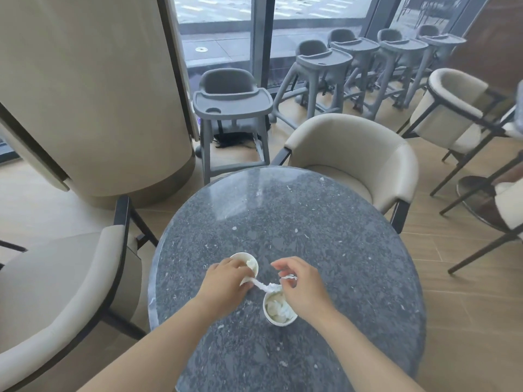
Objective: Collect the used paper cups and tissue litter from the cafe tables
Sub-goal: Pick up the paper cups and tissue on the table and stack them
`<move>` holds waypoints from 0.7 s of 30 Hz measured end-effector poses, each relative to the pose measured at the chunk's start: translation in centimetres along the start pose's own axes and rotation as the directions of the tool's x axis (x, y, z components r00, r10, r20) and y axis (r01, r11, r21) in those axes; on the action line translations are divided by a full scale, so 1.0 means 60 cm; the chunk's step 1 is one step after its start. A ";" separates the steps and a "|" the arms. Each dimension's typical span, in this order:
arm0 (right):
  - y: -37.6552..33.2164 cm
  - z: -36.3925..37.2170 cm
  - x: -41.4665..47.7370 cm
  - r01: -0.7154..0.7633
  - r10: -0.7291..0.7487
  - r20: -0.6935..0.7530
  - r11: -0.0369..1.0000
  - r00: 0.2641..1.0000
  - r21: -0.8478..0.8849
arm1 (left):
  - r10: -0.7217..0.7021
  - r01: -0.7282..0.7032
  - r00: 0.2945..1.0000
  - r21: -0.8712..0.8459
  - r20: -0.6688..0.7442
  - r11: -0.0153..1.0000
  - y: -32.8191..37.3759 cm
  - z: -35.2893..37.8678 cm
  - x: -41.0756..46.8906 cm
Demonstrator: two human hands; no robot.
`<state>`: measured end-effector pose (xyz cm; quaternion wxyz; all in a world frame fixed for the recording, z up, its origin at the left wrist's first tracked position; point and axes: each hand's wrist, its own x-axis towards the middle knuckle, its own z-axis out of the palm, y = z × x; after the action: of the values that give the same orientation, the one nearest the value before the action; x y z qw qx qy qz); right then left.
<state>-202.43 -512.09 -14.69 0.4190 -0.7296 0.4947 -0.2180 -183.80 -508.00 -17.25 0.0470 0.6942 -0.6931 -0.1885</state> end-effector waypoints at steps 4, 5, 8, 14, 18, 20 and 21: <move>0.011 -0.001 -0.028 -0.005 0.007 0.055 0.999 0.998 -0.038 | -0.028 0.013 0.990 -0.109 -0.137 0.994 0.009 -0.003 0.014; 0.015 0.002 -0.033 -0.017 0.022 0.084 0.998 0.996 -0.056 | -0.038 0.018 0.988 -0.128 -0.150 0.992 0.008 -0.003 0.016; 0.026 0.009 -0.040 -0.069 0.081 0.109 0.992 0.991 -0.107 | -0.051 0.032 0.990 -0.146 -0.130 0.989 0.003 -0.005 0.016; 0.029 0.006 -0.032 -0.044 0.046 0.044 0.998 0.998 -0.042 | -0.023 -0.004 0.990 -0.190 -0.138 0.982 0.005 -0.011 0.003; 0.023 0.000 -0.019 -0.013 0.013 -0.014 1.000 1.000 -0.008 | 0.024 -0.059 0.987 -0.221 -0.157 0.974 0.022 -0.021 0.001; 0.020 -0.001 -0.017 -0.008 0.008 -0.041 1.000 0.999 0.001 | 0.029 -0.074 0.986 -0.278 -0.163 0.958 0.033 -0.028 0.002; 0.019 -0.001 -0.017 0.001 -0.001 -0.058 1.000 0.998 0.008 | 0.039 -0.086 0.986 -0.298 -0.159 0.951 0.039 -0.031 0.004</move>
<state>-203.52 -511.38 -15.50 0.4074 -0.7215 0.5054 -0.2411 -185.40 -508.65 -14.81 0.2117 0.6687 -0.6718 -0.2380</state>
